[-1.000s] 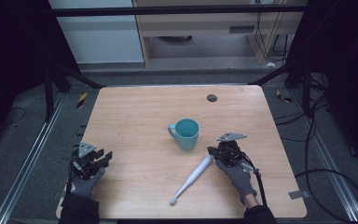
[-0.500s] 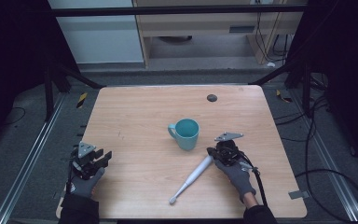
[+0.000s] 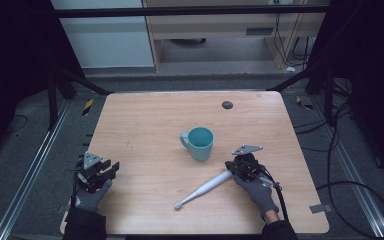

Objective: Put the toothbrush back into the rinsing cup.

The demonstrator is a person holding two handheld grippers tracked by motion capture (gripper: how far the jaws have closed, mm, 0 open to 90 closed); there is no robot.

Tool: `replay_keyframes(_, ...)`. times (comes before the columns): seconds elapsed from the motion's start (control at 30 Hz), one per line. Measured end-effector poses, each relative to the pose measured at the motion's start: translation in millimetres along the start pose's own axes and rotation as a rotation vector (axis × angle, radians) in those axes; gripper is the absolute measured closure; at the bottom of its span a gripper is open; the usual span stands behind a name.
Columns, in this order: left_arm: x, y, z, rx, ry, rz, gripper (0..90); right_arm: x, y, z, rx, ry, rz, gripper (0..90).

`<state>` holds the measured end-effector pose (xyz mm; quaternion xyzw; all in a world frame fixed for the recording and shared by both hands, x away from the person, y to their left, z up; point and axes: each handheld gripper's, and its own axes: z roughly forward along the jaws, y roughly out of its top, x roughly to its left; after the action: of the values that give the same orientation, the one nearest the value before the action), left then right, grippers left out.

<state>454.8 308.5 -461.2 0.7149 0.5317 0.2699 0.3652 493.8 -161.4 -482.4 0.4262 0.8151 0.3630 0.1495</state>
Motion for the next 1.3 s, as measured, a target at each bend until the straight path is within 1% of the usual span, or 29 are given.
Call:
replay_keyframes(0.27,0.0,0.0,-0.5,-0.001,-0.002,0.000,60.9,1.1,-5.4,-7.2,0.010,-0.012,-0.013,89.8)
replay_keyframes(0.3,0.1,-0.1,-0.4,-0.001,-0.002,-0.001,60.9,1.5,-6.0,-8.2,0.007,-0.006,-0.011,89.7)
replay_keyframes(0.67,0.0,-0.1,-1.2,-0.003,-0.005,-0.001,60.8,4.1,-11.4,-12.3,0.032,-0.009,-0.013,89.5)
replay_keyframes(1.17,-0.1,-0.2,-1.8,-0.007,-0.004,-0.003,60.8,6.8,-18.1,-22.6,0.035,-0.001,-0.016,89.4)
replay_keyframes(1.3,-0.2,-0.2,-1.7,-0.006,-0.004,-0.003,60.8,8.8,-22.3,-28.0,0.035,0.000,-0.019,89.2)
